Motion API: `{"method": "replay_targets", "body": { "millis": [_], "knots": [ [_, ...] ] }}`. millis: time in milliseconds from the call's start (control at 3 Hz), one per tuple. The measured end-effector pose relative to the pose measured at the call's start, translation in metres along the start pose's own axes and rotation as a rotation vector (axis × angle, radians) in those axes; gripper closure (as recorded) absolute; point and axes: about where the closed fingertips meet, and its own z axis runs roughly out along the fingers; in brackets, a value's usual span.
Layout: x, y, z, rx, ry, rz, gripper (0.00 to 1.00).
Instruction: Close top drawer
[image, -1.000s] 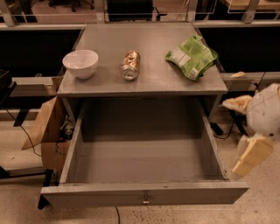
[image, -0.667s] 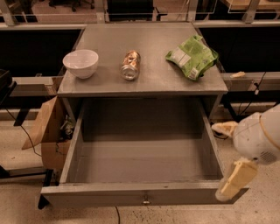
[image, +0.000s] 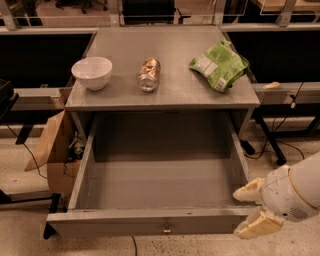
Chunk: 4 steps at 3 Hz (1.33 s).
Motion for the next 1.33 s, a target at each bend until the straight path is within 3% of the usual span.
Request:
{"method": "replay_targets", "body": {
  "millis": [667,1000,1333],
  "knots": [
    [0.012,0.011,0.05,-0.065,-0.006,0.052,0.86],
    [0.007,0.008,0.074,-0.081,-0.016,0.06,1.0],
    [0.002,0.002,0.089,-0.088,-0.023,0.064,0.81]
  ]
}}
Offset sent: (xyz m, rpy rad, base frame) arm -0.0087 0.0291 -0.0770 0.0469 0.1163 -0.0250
